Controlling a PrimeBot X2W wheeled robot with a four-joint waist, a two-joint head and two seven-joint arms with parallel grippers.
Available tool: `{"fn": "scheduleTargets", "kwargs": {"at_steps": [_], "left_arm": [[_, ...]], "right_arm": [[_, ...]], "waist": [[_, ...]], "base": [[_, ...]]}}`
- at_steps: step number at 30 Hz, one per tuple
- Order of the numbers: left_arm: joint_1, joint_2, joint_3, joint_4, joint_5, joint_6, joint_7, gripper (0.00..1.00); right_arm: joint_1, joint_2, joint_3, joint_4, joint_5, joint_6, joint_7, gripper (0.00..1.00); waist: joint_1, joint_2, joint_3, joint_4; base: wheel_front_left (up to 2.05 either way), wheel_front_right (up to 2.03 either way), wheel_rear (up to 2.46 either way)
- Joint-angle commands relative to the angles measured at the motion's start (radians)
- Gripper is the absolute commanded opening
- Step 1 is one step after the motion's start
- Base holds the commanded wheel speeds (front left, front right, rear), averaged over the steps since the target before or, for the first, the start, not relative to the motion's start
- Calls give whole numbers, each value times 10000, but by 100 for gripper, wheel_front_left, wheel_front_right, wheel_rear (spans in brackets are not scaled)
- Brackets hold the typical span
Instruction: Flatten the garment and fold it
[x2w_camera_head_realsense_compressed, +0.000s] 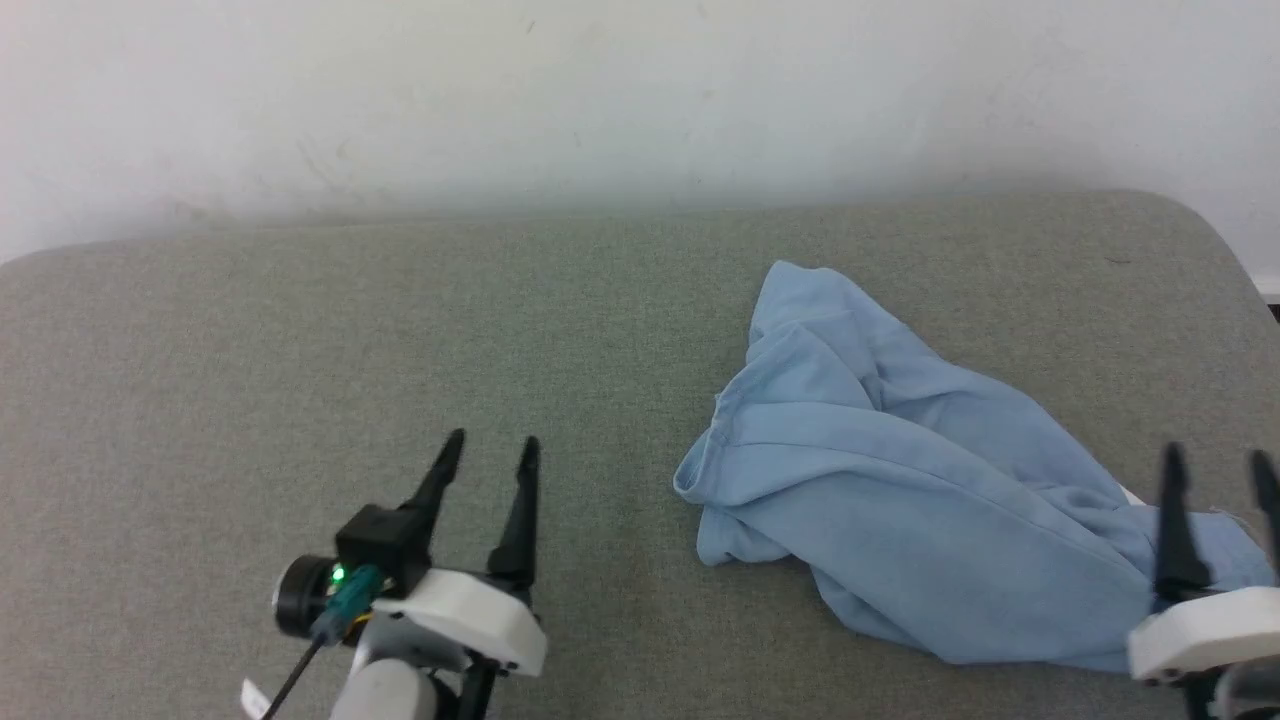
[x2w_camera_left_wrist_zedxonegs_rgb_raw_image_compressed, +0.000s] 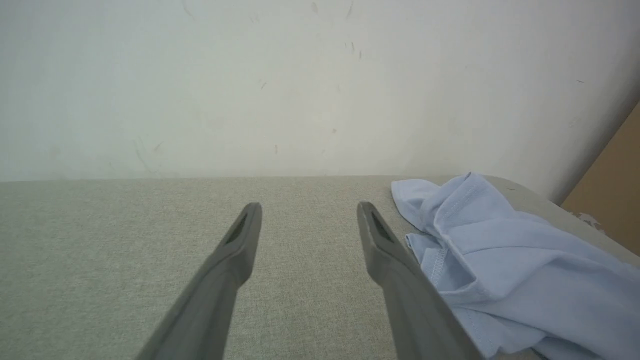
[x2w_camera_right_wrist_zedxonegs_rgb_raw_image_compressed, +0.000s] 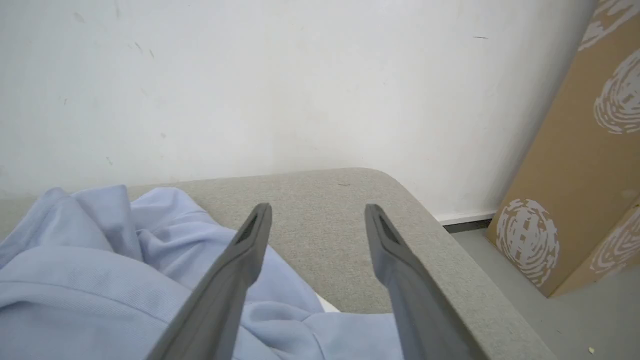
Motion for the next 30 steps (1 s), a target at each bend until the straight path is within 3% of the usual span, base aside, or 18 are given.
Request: {"fn": "scheduleTargets", "kwargs": {"at_steps": [1,7,11,18,27,28,30], "left_arm": [[-350,-66,-258,166,83,-177,196,100],[-1464,-263,-1131,927,19,-542,1091,100],[-2351,-353,-1734,1680,-198,-810,1763,100],[-3617,-417,-3033,3089,-811,-1136,3451,100],[-4714,-346,-5171,4995,-1617,-1196,6171,100],[-4770,-311,-5466,5119,-1769,-1197,6436,94],[-4900,-169,-6065,5240,-2051,-1197,6829,0]], "right_arm": [[253,2,521,-261,-45,-7,23,100],[662,2,2460,-1086,-34,-7,141,100],[747,2,3161,-1531,41,-7,280,100],[752,2,3388,-1836,280,-7,379,100],[590,3,3269,-1574,742,-7,201,100],[578,3,3244,-1547,794,-7,174,100],[557,3,3211,-1495,824,-7,142,100]], "waist": [[0,0,-40,-18],[0,0,191,-314],[0,0,461,-547],[0,0,858,-839],[0,0,1211,-1172],[0,0,1229,-1188],[0,0,1249,-1219]], "base": [[0,0,0],[0,0,0],[0,0,0],[0,0,0],[0,0,0],[0,0,0],[0,0,0]]}}
